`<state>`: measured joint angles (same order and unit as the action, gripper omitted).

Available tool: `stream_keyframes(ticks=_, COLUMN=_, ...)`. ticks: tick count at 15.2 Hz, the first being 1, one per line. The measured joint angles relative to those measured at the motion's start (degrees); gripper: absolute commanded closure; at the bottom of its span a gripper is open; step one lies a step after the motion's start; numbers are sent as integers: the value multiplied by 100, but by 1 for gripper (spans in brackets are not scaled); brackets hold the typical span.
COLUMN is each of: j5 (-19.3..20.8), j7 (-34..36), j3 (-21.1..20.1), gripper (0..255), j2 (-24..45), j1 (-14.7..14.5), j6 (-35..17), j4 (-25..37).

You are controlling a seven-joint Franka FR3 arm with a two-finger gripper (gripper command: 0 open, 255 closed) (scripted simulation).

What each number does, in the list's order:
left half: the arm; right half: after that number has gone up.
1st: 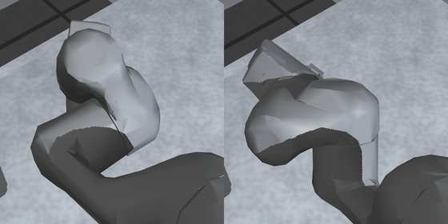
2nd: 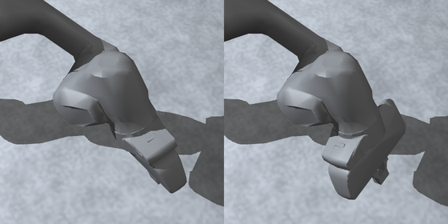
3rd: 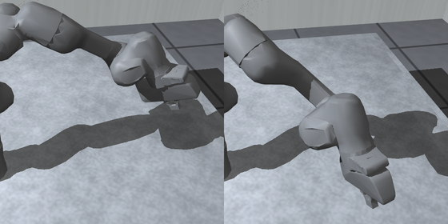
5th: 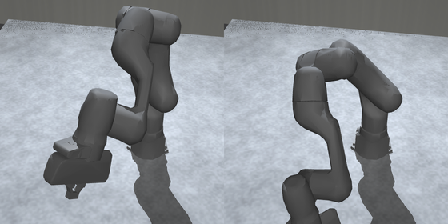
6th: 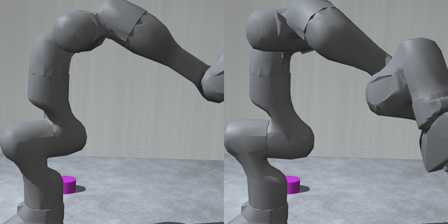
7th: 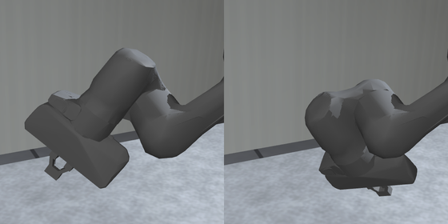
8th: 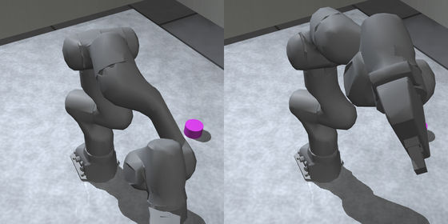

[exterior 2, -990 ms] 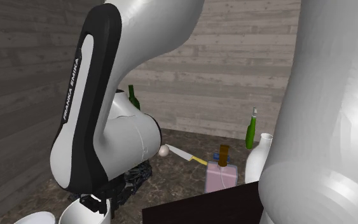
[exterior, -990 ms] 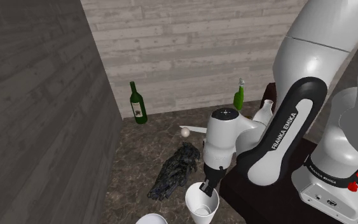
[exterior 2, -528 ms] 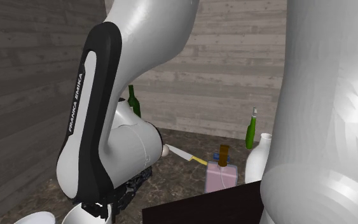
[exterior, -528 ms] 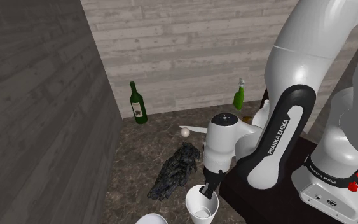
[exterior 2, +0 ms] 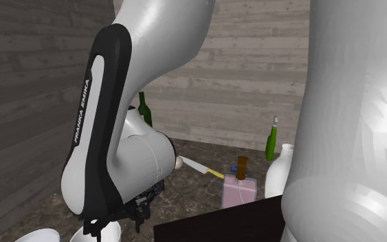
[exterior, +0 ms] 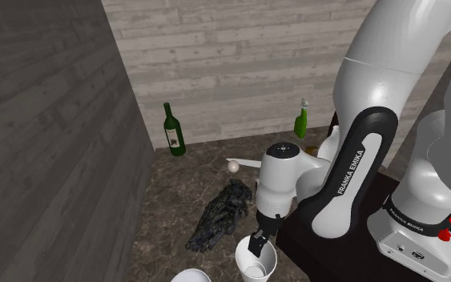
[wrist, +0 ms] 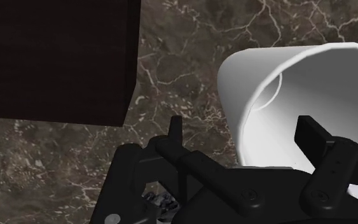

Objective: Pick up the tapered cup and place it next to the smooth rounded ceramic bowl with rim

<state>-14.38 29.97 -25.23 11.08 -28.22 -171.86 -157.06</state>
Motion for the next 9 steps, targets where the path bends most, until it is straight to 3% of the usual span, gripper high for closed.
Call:
stream_keyframes(ticks=2, j5=-101, j7=-64, j3=-107, gripper=0, j2=-156, j1=86, j6=122, j4=-29)
stream_keyframes(ticks=5, j5=-600, j7=-426, j3=-408, gripper=0, j2=-850, j1=355, j6=712, j4=-114)
stream_keyframes(ticks=9, j5=-791, j7=-533, j3=-445, gripper=0, j2=-1139, j1=356, j6=981, j4=-131)
